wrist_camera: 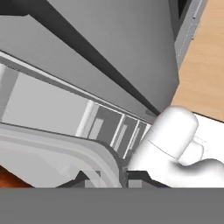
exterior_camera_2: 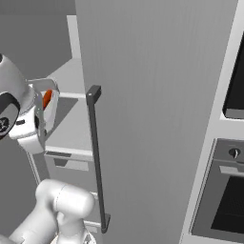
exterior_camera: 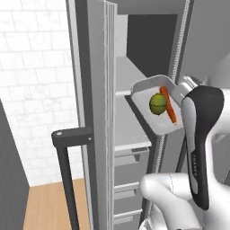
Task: Take the meat container that has the fish and place it on the second highest rack of the freezer. Then take the vegetable container that has the lime and carrot and place it on the highest rack of the freezer.
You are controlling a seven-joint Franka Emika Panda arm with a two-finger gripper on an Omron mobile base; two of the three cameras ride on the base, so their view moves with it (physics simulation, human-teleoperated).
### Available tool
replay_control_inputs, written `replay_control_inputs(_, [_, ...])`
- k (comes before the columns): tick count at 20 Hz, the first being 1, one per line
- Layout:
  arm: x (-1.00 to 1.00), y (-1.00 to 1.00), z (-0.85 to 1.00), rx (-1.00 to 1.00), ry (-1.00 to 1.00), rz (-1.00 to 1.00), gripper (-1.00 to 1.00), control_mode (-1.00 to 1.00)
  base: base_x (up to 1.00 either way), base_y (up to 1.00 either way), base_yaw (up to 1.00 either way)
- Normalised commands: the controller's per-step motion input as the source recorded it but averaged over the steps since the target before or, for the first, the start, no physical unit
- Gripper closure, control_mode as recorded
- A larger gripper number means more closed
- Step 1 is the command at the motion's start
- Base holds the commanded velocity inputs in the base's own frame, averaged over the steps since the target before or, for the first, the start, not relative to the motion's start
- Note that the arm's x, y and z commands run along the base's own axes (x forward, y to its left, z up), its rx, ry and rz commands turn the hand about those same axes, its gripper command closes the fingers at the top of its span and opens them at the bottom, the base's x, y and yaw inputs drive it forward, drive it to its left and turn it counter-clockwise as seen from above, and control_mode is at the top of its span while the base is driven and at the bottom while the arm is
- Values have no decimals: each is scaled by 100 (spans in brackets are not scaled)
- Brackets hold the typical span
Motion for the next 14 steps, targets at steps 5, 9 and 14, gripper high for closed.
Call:
replay_control_inputs(5, [61, 33, 32, 6, -12, -23, 100, -100, 0, 0, 0])
replay_control_inputs(9, [84, 48, 9, 3, -3, -20, 100, -100, 0, 0, 0])
replay_control_inputs(14, [100, 26, 0, 2, 0, -16, 100, -100, 0, 0, 0])
